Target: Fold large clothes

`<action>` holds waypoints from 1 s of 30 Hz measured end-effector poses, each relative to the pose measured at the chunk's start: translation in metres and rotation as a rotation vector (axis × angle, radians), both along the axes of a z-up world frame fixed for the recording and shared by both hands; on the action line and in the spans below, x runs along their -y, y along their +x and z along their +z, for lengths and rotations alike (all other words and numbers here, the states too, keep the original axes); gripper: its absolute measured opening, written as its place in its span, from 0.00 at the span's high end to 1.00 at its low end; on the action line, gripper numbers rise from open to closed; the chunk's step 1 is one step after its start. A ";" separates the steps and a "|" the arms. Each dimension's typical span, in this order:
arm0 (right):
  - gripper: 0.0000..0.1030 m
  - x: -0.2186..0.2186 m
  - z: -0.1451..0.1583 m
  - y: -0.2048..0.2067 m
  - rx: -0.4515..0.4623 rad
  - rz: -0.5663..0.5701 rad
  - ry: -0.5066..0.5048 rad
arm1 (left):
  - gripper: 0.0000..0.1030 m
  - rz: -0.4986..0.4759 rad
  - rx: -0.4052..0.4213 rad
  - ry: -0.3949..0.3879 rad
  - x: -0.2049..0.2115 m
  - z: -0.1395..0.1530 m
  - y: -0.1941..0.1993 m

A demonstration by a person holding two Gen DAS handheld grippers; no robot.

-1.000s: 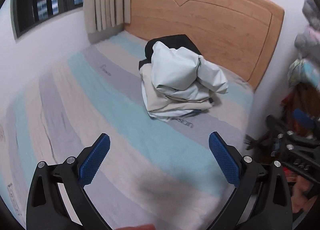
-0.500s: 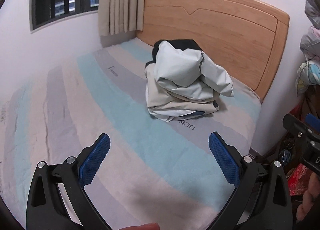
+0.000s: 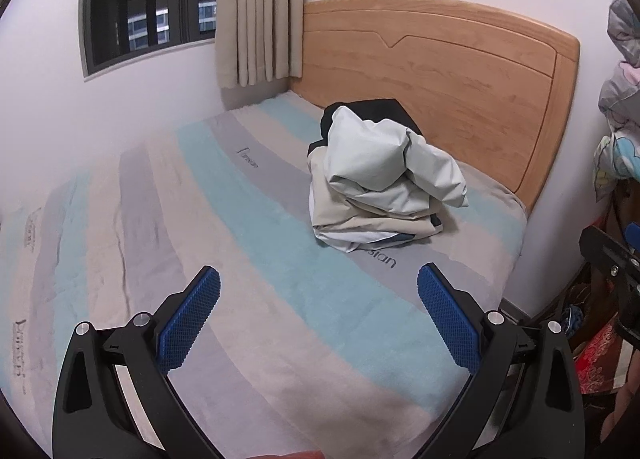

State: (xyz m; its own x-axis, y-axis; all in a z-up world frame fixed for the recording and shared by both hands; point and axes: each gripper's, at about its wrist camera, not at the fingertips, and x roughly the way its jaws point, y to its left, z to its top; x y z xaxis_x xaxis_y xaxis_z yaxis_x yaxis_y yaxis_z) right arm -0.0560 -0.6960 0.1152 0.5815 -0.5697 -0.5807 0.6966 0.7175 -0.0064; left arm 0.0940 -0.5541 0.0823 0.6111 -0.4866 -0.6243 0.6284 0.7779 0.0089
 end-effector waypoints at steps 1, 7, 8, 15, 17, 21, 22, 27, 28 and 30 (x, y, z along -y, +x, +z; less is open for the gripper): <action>0.07 0.000 0.001 0.000 0.000 0.003 0.003 | 0.06 -0.002 0.000 0.001 0.000 0.000 0.000; 0.07 -0.004 -0.001 0.001 -0.015 0.004 -0.009 | 0.06 -0.002 -0.005 0.003 0.001 -0.004 0.002; 0.07 -0.003 -0.003 0.003 -0.015 0.006 -0.002 | 0.06 0.000 -0.002 0.003 0.000 -0.004 0.002; 0.07 -0.004 -0.007 0.004 -0.015 0.005 0.011 | 0.06 -0.001 -0.016 -0.010 0.000 -0.006 0.003; 0.07 -0.004 -0.008 0.005 -0.015 0.006 0.010 | 0.06 0.005 -0.004 -0.003 0.002 -0.006 0.002; 0.07 -0.004 -0.011 0.005 -0.020 0.004 0.015 | 0.06 0.005 0.005 0.015 0.006 -0.008 0.000; 0.07 -0.004 -0.012 0.005 -0.020 0.004 0.013 | 0.06 0.002 0.013 0.022 0.007 -0.008 -0.001; 0.07 -0.005 -0.013 0.004 -0.023 0.005 0.015 | 0.06 -0.005 0.006 0.014 0.011 -0.008 -0.003; 0.07 -0.005 -0.013 0.004 -0.022 0.006 0.015 | 0.06 -0.015 0.002 0.006 0.011 -0.008 -0.004; 0.07 -0.005 -0.014 0.005 -0.022 0.006 0.016 | 0.06 -0.023 0.017 0.009 0.012 -0.007 -0.006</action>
State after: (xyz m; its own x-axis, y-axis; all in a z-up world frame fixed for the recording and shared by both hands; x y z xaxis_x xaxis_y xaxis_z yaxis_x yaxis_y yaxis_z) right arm -0.0512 -0.6910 0.1016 0.5717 -0.5571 -0.6023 0.6921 0.7217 -0.0105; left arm 0.0881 -0.5665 0.0751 0.6103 -0.4949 -0.6186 0.6456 0.7632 0.0263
